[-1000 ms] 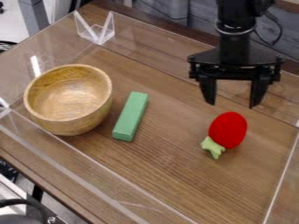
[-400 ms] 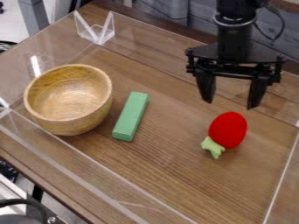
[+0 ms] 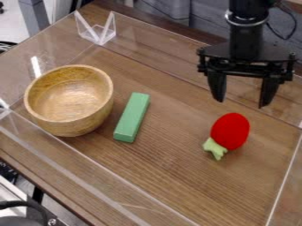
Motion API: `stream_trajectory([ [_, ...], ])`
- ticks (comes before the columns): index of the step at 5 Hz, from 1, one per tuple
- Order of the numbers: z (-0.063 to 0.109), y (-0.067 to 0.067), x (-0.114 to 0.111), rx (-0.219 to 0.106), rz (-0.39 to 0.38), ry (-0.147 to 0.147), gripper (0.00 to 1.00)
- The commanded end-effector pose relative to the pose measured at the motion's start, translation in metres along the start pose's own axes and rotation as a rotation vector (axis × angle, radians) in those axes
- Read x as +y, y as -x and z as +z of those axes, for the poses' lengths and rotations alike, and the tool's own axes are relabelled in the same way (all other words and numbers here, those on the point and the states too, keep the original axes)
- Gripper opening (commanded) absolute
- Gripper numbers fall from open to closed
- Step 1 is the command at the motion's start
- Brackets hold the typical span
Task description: Move the red fruit to the right
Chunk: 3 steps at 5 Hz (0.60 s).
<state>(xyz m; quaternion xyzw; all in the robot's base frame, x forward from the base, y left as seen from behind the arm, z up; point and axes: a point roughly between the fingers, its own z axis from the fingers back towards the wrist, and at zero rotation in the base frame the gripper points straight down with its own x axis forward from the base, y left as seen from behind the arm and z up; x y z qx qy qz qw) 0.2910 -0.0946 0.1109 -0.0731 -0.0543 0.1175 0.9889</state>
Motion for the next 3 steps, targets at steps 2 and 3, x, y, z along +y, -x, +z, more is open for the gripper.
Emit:
stream_trajectory([
  [2,0.0051,-0.0088,-0.0007,-0.029,-0.032,0.014,0.0],
  [3,0.006,-0.0079,0.0041,-0.027,-0.005,0.008,1.0],
])
